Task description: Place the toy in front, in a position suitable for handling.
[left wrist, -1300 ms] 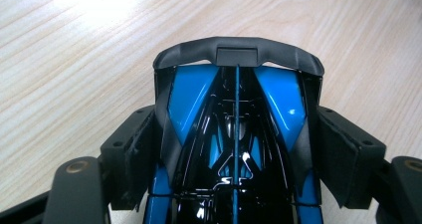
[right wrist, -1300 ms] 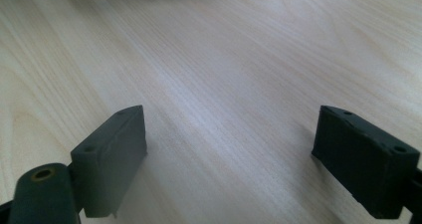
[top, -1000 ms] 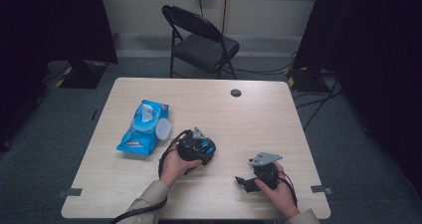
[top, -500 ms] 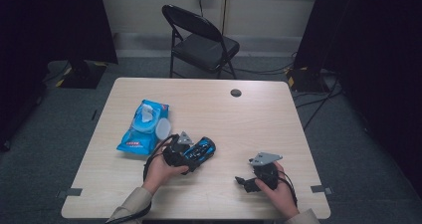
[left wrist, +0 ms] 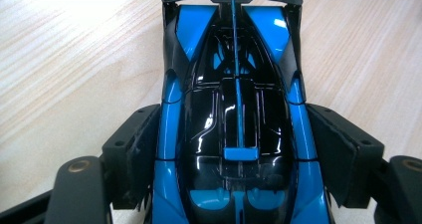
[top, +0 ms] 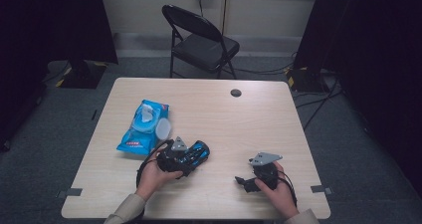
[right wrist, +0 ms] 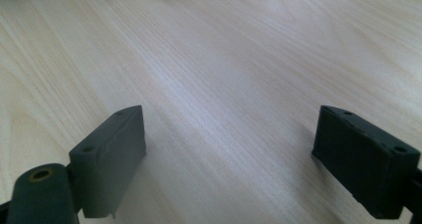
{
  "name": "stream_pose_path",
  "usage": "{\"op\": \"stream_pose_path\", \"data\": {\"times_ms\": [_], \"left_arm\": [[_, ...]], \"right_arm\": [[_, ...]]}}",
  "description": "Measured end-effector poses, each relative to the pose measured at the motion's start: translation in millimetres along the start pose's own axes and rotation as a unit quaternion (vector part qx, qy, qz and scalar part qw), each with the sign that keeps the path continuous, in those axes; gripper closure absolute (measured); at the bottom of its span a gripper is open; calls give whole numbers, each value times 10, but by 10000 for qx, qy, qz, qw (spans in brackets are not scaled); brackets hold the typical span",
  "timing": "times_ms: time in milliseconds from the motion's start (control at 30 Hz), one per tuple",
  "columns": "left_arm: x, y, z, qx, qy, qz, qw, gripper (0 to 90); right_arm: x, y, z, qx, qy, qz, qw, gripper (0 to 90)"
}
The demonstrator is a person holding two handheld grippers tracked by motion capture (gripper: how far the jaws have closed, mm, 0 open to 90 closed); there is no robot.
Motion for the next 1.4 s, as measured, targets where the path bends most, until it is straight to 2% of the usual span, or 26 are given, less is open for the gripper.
{"op": "stream_pose_path", "data": {"times_ms": [33,133,267,300,367,567,633,833,1000,1167,1267,1333,1400], "left_arm": [[-3,14,5,15,57,18,10000,258],[-8,55,23,-7,32,-69,10000,259],[-13,123,37,-61,40,-287,9996,267],[-8,132,42,-41,88,-233,9997,267],[-22,163,58,-65,51,-282,9996,267],[-54,251,52,-143,129,-365,9991,268],[-57,270,43,-104,178,-317,9993,268],[-88,254,103,-42,145,-310,9994,268],[-91,253,108,-73,156,-235,9996,268],[-89,251,110,-56,122,-248,9996,266],[-80,242,85,-71,144,-229,9996,255],[-54,252,22,-107,256,-192,9994,201],[-48,278,-71,-185,203,-225,9994,189]], "right_arm": [[0,0,0,0,0,0,10000,124],[0,0,0,-1,0,-1,10000,124],[0,0,0,-1,4,0,10000,124],[0,0,0,-2,4,0,10000,124],[0,0,0,-1,5,-1,10000,124],[0,0,0,-2,7,-2,10000,123],[0,0,0,-2,7,-3,10000,124],[0,0,0,-2,6,-2,10000,124],[1,0,0,-2,9,-3,10000,123],[1,0,0,-2,9,-2,10000,123],[1,0,0,-1,8,-2,10000,124],[1,0,0,-1,8,-3,10000,124],[1,0,0,-1,9,-3,10000,123]]}}
Point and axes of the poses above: each handheld gripper's, and its own axes: z roughly forward along the jaws, y roughly out of its top, x roughly to its left, the point moved 10 cm from there along z, roughly forward along the jaws, and after that the axes turned 15 degrees about x, right-handed, at the moved point
